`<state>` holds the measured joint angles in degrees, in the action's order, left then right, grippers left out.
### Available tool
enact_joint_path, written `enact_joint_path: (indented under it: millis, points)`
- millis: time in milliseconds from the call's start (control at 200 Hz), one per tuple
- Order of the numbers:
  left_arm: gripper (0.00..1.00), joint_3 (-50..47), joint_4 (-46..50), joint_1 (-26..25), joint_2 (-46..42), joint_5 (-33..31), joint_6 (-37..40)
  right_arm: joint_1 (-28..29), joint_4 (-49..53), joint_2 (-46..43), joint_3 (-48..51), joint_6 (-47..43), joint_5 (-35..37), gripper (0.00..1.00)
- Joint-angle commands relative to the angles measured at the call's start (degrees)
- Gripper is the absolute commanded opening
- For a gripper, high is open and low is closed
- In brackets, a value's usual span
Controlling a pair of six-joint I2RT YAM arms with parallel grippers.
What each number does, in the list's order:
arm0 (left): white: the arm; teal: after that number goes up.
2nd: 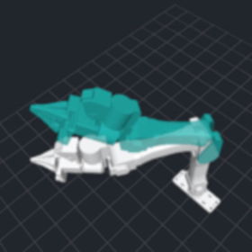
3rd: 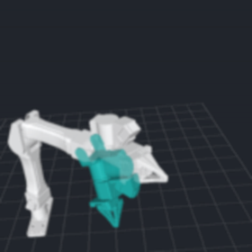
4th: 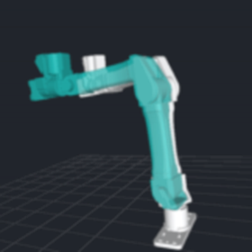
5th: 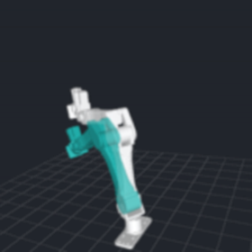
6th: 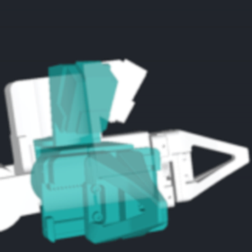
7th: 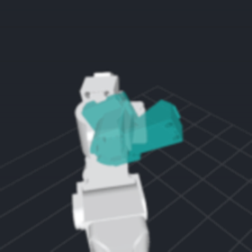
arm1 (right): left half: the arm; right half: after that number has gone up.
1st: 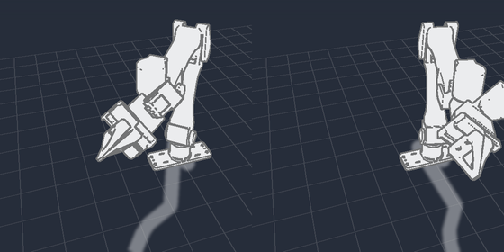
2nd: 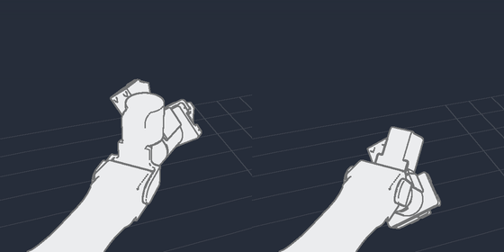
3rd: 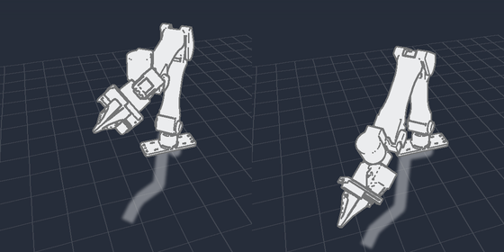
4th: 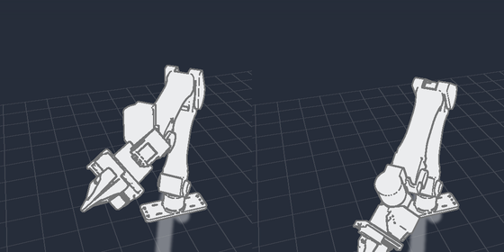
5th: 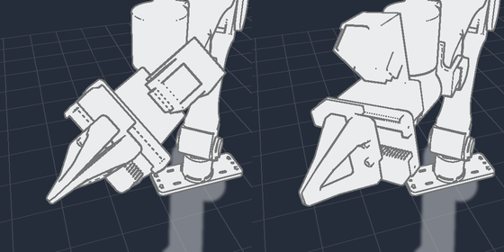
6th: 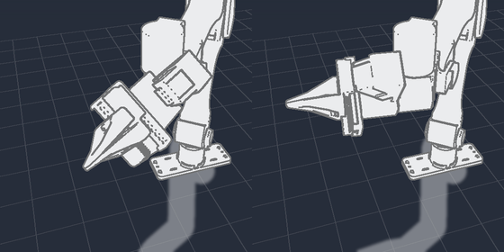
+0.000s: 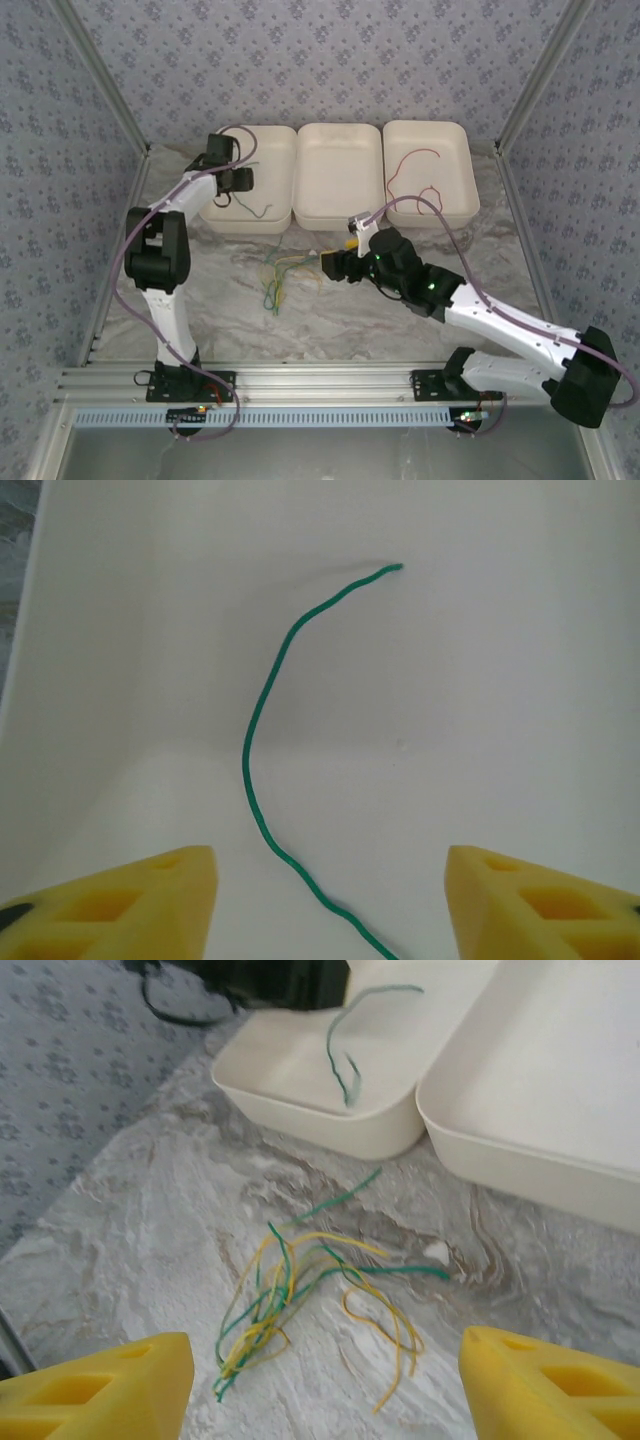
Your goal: Untangle the cables
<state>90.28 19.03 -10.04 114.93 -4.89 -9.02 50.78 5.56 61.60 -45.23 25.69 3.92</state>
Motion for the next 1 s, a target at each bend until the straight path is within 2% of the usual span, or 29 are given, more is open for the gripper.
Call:
enact_joint_path:
  millis: [0, 165, 285, 380, 470, 520, 635, 715, 794, 929, 994]
  points:
    - [0.70, -0.35, 0.24, -1.28, -9.30, -3.04, -3.94, 0.43, 1.81, 1.97, -0.03, 7.62, 2.32, 0.70]
    - [0.71, -6.02, 4.57, -3.28, -20.60, -4.81, -12.31, 3.38, 3.45, 8.33, -2.02, 17.76, 6.01, 0.66]
    - [0.67, -13.81, 11.13, -6.41, -30.22, -4.95, -19.60, 6.30, 1.67, 11.88, -2.68, 19.47, 6.42, 0.65]
    - [0.63, -24.22, 13.25, -10.80, -38.95, -4.58, -24.77, 9.15, 1.47, 16.24, -4.50, 19.67, 6.89, 0.63]
    - [0.58, -36.43, 12.44, -14.83, -49.05, -4.15, -31.58, 11.37, 0.98, 21.38, -6.95, 19.87, 6.52, 0.50]
    - [0.50, -42.59, 12.16, -16.55, -54.11, -3.18, -36.03, 12.18, -0.46, 24.39, -8.38, 18.97, 5.60, 0.43]
    - [0.34, -55.08, 8.23, -20.13, -63.72, 1.77, -44.09, 12.07, -0.38, 32.33, -13.55, 17.77, 3.30, 0.41]
    - [0.34, -59.90, 7.33, -22.68, -67.29, 1.84, -46.64, 11.67, -0.12, 37.24, -17.27, 16.86, 1.78, 0.48]
    - [0.38, -63.32, 6.57, -23.34, -68.73, 2.70, -48.34, 10.96, 1.88, 42.00, -20.89, 17.01, 1.93, 0.54]
    - [0.41, -66.45, 3.21, -23.88, -68.70, 4.17, -49.52, 10.01, 2.90, 47.60, -26.03, 16.26, 2.99, 0.54]
    - [0.41, -66.85, 2.85, -23.98, -68.53, 4.11, -49.52, 9.38, 3.64, 50.03, -28.07, 16.40, 2.64, 0.50]
